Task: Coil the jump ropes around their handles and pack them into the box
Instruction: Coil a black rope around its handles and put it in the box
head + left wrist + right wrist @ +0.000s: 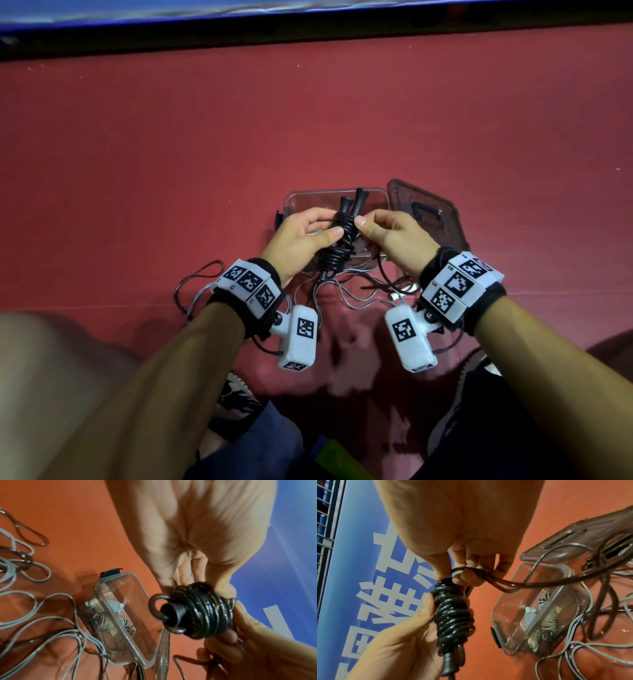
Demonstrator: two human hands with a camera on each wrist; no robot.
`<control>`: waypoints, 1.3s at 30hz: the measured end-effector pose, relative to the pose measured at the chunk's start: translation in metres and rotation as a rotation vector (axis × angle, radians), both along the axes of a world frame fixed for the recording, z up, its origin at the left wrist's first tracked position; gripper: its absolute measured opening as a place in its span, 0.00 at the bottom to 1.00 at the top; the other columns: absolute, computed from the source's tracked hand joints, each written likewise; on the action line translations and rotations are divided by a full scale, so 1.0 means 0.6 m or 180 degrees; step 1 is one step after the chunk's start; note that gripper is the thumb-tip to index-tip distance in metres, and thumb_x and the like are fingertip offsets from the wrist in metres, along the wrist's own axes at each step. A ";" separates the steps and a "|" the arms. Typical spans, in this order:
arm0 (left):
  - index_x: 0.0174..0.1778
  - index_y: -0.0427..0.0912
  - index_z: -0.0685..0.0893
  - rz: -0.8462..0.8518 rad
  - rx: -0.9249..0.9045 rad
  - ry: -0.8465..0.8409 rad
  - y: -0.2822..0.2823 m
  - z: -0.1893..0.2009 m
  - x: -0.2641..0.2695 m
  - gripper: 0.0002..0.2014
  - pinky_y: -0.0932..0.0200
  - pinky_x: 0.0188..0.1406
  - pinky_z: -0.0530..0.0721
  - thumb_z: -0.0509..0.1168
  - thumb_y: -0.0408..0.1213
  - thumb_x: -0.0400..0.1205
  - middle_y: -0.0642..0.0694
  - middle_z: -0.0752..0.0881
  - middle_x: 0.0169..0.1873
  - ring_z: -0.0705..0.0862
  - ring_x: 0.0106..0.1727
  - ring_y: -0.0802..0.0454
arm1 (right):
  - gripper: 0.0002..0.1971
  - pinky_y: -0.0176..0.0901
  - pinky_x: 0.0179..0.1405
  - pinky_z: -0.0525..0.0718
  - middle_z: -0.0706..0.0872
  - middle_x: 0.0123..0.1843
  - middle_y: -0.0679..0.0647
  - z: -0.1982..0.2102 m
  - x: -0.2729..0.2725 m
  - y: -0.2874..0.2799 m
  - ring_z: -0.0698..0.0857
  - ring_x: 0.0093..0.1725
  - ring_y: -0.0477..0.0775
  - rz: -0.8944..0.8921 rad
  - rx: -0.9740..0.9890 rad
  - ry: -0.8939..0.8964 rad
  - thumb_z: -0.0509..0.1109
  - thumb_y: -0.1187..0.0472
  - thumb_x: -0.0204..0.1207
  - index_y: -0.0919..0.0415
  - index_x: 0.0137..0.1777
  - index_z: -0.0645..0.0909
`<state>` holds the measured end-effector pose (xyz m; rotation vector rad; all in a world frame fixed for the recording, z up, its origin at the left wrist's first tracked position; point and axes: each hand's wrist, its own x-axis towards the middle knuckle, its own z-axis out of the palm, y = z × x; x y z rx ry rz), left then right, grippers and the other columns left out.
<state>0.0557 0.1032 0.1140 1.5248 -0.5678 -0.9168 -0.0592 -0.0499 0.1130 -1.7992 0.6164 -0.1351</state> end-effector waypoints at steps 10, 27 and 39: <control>0.65 0.71 0.83 -0.0131 0.0308 -0.0721 0.003 -0.007 -0.002 0.17 0.49 0.68 0.83 0.71 0.48 0.81 0.44 0.91 0.48 0.89 0.59 0.50 | 0.15 0.53 0.45 0.82 0.83 0.32 0.51 -0.005 -0.006 0.007 0.79 0.33 0.50 -0.0174 -0.0246 0.0035 0.69 0.52 0.84 0.57 0.36 0.77; 0.62 0.62 0.83 -0.0093 0.0477 -0.0883 0.002 -0.016 -0.004 0.31 0.50 0.61 0.89 0.85 0.49 0.63 0.43 0.83 0.62 0.90 0.58 0.50 | 0.11 0.44 0.42 0.83 0.89 0.34 0.54 -0.001 -0.005 0.027 0.83 0.32 0.46 -0.0230 0.0012 -0.0093 0.67 0.63 0.85 0.60 0.39 0.79; 0.68 0.37 0.83 0.0209 0.0193 0.0295 -0.004 0.006 -0.012 0.19 0.39 0.62 0.87 0.61 0.19 0.83 0.36 0.90 0.51 0.89 0.54 0.41 | 0.13 0.38 0.38 0.85 0.87 0.32 0.55 0.000 0.003 0.021 0.83 0.29 0.48 -0.0322 0.0424 -0.0284 0.71 0.58 0.83 0.70 0.52 0.84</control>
